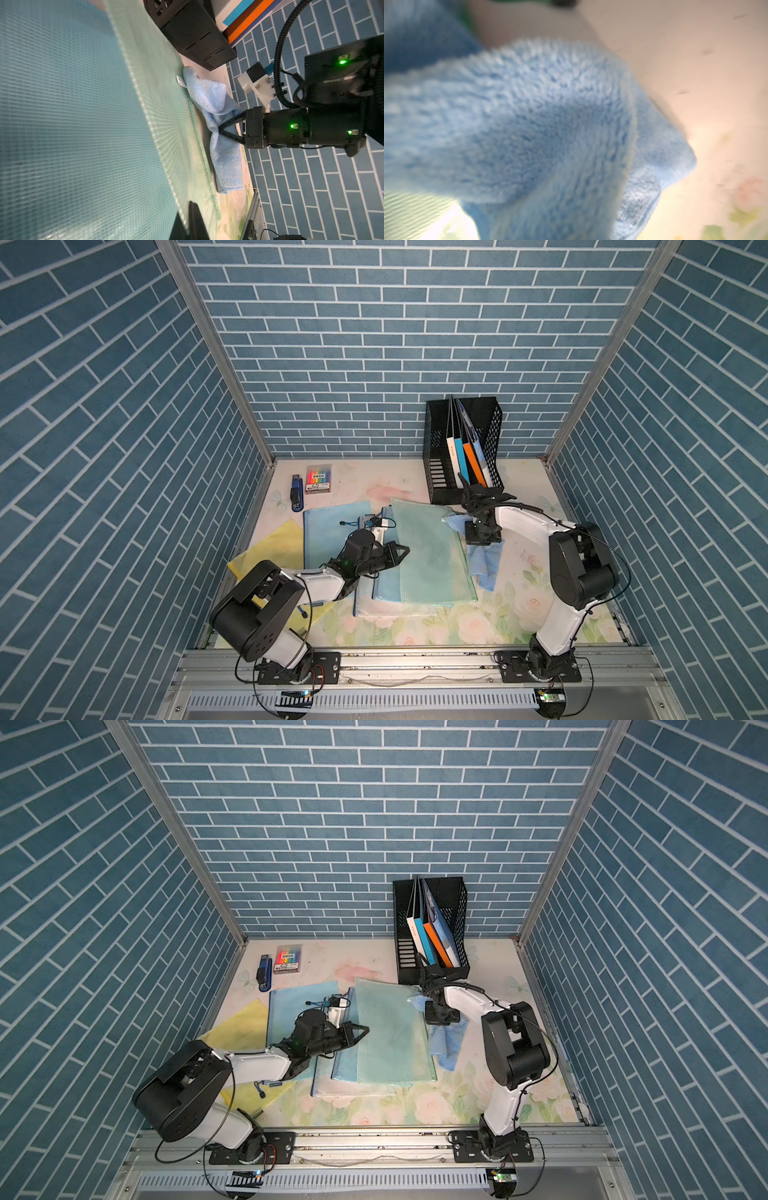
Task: Wipe the document bag
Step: Adjust the document bag at the center of the board.
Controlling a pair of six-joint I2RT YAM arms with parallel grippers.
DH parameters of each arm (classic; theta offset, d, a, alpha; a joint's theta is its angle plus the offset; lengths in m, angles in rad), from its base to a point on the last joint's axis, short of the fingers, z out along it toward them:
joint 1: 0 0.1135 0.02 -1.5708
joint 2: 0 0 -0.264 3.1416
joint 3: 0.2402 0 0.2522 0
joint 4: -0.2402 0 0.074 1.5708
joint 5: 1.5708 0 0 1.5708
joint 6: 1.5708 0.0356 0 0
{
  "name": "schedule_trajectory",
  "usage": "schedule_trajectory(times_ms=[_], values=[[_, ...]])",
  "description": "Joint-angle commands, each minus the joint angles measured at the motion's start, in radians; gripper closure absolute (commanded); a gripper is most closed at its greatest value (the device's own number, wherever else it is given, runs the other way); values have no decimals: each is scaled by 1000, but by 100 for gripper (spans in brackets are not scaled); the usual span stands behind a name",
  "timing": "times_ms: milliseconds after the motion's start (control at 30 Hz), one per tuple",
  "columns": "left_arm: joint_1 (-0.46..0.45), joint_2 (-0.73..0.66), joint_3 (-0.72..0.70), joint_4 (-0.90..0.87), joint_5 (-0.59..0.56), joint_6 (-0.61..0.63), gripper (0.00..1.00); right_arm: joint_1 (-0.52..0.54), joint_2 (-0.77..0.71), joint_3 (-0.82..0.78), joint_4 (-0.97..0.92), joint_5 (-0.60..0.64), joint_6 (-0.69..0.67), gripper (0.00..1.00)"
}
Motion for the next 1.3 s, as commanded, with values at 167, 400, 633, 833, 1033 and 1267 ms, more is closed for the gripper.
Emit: schedule_trajectory(times_ms=[167, 400, 633, 833, 1033, 1267], values=[[-1, -191, 193, -506, -102, 142, 100, -132, -200, -109, -70, 52, -56, 100], [-1, -264, 433, -919, -238, 256, 100, -149, -230, -167, -64, 22, -53, 100], [-2, -206, 714, -1240, -275, 418, 100, -149, -203, -182, -29, -32, -43, 100], [-78, -54, 866, -1342, -265, 514, 100, -153, -195, -165, -31, -42, -48, 100], [-136, 73, 946, -1423, -292, 583, 100, -164, -210, -182, -36, -66, -49, 100], [-236, 189, 1033, -1405, -287, 585, 100, -186, -237, -212, -35, -66, -50, 100]])
